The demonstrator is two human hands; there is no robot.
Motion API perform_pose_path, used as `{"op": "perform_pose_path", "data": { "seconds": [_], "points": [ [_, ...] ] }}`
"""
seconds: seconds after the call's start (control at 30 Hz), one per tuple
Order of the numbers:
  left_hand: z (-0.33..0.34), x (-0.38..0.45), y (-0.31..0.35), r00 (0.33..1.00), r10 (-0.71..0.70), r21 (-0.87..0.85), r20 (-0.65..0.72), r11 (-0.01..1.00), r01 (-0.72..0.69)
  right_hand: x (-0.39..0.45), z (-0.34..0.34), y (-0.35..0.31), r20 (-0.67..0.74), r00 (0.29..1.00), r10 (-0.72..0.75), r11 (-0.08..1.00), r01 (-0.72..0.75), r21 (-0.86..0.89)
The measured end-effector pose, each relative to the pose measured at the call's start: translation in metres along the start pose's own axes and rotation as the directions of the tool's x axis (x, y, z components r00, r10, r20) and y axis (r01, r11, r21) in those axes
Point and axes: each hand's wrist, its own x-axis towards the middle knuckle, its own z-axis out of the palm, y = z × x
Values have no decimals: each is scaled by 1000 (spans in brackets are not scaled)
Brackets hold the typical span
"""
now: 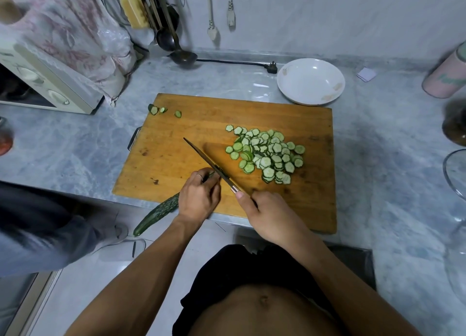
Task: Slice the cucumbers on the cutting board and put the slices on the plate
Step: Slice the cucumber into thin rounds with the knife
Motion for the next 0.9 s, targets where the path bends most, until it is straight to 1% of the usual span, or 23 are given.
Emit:
{"op": "perform_pose_path", "data": {
  "seconds": [0.13, 0.27, 0.53, 0.7, 0.9],
  "points": [
    [-1, 1, 2, 1000, -16, -1, -2, 1000, 16, 4, 0, -2, 35, 999, 36, 999, -35, -26],
    [-1, 1, 3, 1000, -29, -20, -8, 999, 29, 16, -3, -4, 56, 998, 43, 999, -41, -30],
    [-3, 2, 3, 999, -46, -55, -12, 997, 45, 20, 21, 1, -10, 998, 66, 998, -66, 4],
    [-4, 3, 6, 996, -77, -121, -33, 990, 73, 14, 13, 6, -10, 997, 80, 997, -79, 22],
    [-7, 2, 4, 999, -49, -119, -21, 992, 46, -5, 10, 1, 1, 999, 49, 999, -49, -5]
  ]
}}
